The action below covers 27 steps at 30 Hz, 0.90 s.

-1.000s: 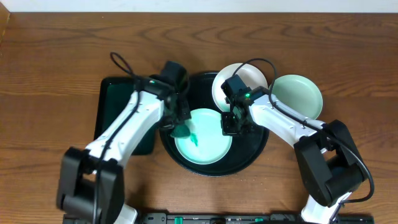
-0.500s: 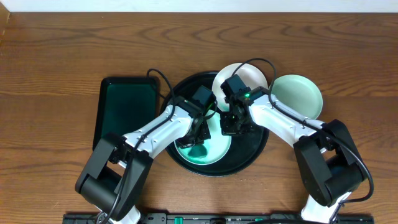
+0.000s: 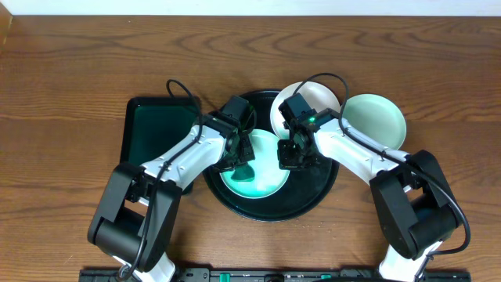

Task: Clean dirty plates on tray and stack at the side
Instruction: 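Scrub the plate with the sponge while right gripper holds it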

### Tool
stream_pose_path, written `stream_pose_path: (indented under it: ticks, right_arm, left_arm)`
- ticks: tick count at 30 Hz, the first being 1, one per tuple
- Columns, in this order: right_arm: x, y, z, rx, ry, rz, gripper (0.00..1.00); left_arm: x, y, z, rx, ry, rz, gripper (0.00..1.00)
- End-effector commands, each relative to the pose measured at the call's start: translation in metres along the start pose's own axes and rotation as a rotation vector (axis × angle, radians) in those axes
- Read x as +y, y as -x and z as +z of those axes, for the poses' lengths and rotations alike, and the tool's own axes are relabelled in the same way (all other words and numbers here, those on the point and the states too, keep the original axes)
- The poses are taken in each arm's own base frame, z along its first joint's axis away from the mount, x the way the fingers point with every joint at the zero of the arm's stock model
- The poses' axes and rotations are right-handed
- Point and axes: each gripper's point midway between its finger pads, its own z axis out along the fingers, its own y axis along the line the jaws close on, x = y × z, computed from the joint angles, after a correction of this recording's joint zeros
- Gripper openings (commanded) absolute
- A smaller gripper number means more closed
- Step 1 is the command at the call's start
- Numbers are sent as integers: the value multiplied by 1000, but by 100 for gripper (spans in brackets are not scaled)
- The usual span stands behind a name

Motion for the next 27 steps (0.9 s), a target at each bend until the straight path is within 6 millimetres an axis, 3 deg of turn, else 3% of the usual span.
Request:
stream_pose_path:
  ticks: [1,3,6,9,13,15,18,23,27]
  right_arm:
    - [-1,-1,6,13,-15,2,1]
    - [-1,-1,6,13,-14,2,1]
    - [-1,-1,6,13,-14,2,1]
    - [-1,-1,6,13,-14,2,1]
    - [-1,-1,6,13,-14,2,1]
    - [-1,-1,6,13,-14,2,1]
    - [-1,-1,6,13,-14,2,1]
    - [-1,-2,6,16,-10,1,1]
    - [0,-2,6,19,-5,1,1]
  left_arm:
    - [-13,-24,4,132,-130,222,7]
    - [-36,-39,-3,190,-287,365,7]
    - [-37,-35,-4,177,-298,382,7]
    - [-14,-16,3,104,-147,279,7]
    - [53,0,1,-12,224,-16,7]
    - [56,-4,0,4,240,-20,7]
    - [37,-18,3,92,127,62,7]
    - [-27,-40,-3,225,-249,231,7]
    - [-28,-32,-2,187,-246,239,7]
